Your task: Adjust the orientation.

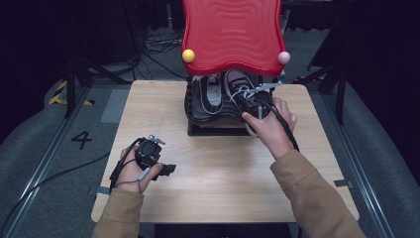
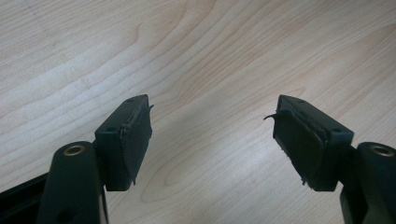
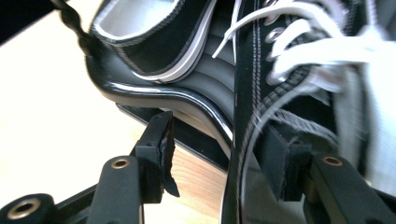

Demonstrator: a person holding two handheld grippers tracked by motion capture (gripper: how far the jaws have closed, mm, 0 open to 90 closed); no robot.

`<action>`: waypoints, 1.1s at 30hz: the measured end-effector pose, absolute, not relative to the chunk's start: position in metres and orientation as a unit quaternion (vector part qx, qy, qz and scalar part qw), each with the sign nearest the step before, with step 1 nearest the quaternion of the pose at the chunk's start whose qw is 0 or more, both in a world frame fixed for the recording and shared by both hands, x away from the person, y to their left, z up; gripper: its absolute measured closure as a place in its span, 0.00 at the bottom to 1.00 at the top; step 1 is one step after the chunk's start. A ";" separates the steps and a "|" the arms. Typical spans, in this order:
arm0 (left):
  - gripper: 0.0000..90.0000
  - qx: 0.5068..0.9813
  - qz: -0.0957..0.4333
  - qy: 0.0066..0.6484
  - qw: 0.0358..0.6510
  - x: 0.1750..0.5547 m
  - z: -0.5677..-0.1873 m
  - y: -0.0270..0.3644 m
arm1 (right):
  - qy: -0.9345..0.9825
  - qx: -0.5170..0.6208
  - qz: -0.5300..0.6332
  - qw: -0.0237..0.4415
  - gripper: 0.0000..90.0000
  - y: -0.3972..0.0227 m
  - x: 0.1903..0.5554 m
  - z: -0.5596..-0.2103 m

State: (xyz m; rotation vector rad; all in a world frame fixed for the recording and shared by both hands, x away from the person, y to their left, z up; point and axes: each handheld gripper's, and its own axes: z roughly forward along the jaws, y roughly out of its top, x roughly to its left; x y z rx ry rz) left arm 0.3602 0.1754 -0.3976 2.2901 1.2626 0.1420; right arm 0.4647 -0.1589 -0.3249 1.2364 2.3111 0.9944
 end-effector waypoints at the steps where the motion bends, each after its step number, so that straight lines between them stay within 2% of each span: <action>1: 0.32 0.845 0.052 0.466 0.258 0.360 -0.398 0.175 | 0.813 0.435 0.350 0.168 0.55 -0.159 0.465 -0.325; 10: 0.31 0.848 0.049 0.460 0.257 0.366 -0.397 0.168 | 0.812 0.408 0.386 0.162 0.69 -0.194 0.430 -0.300; 11: 0.31 0.849 0.048 0.459 0.257 0.368 -0.396 0.167 | 0.816 0.399 0.388 0.154 0.73 -0.205 0.422 -0.294; 16: 0.31 0.850 0.047 0.457 0.258 0.370 -0.396 0.167 | 0.823 0.394 0.382 0.147 0.82 -0.220 0.413 -0.293; 20: 0.31 0.849 0.046 0.459 0.258 0.371 -0.396 0.167 | 0.838 0.389 0.360 0.129 0.99 -0.236 0.403 -0.301; 26: 0.31 0.848 0.048 0.460 0.259 0.369 -0.395 0.168 | 0.856 0.379 0.333 0.112 1.00 -0.249 0.406 -0.327; 33: 0.31 0.847 0.046 0.464 0.255 0.368 -0.397 0.171 | 0.870 0.352 0.328 0.106 1.00 -0.245 0.416 -0.356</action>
